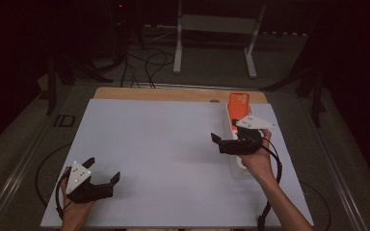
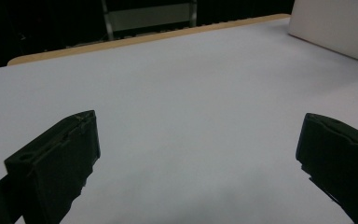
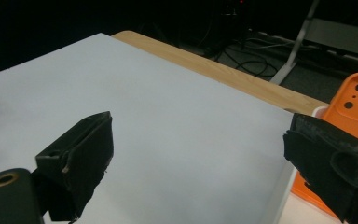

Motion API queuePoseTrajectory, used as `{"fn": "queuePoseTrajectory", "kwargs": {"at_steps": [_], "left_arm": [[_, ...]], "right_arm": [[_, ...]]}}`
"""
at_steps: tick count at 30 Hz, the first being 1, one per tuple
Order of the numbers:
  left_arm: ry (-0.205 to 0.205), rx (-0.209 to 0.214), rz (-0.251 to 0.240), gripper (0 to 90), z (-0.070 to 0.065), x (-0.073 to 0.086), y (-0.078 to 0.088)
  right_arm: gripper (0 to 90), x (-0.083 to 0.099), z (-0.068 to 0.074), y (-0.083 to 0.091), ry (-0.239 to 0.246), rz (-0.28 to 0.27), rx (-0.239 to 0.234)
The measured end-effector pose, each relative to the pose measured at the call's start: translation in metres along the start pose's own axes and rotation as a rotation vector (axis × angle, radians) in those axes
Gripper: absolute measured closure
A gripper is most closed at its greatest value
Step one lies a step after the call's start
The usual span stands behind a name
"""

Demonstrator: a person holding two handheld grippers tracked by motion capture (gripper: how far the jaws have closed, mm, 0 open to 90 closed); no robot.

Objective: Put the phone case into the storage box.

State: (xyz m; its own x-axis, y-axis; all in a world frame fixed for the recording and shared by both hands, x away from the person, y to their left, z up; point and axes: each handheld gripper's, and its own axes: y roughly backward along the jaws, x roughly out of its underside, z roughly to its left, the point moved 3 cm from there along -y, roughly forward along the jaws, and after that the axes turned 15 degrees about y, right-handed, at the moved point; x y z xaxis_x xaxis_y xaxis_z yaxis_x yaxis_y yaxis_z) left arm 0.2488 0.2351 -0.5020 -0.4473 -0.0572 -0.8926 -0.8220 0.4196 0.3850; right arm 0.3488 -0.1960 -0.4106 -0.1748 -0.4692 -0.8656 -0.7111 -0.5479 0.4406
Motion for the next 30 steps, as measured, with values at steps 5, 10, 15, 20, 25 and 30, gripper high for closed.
{"fn": "queuePoseTrajectory", "kwargs": {"at_steps": [5,10,15,20,25,30], "left_arm": [[0.001,0.005,-0.011,0.4,0.001,-0.003,0.002],[-0.005,0.007,-0.013,0.4,0.0,-0.004,0.003],[-0.011,0.017,-0.018,0.4,-0.001,-0.006,0.004],[-0.01,0.025,-0.027,0.4,-0.001,-0.009,0.006],[-0.013,0.031,-0.03,0.4,0.0,-0.012,0.008],[-0.016,0.033,-0.037,0.4,0.001,-0.013,0.009]], "right_arm": [[8.0,0.001,0.008,0.011,0.005,-0.033,-0.001],[8.0,0.009,0.016,0.014,0.024,-0.029,0.005],[8.0,0.021,0.021,0.017,0.009,-0.033,0.004],[8.0,0.03,0.024,0.022,-0.01,-0.046,0.007],[8.0,0.038,0.028,0.024,-0.023,-0.052,0.014],[8.0,0.046,0.035,0.026,-0.025,-0.065,0.019]]}}
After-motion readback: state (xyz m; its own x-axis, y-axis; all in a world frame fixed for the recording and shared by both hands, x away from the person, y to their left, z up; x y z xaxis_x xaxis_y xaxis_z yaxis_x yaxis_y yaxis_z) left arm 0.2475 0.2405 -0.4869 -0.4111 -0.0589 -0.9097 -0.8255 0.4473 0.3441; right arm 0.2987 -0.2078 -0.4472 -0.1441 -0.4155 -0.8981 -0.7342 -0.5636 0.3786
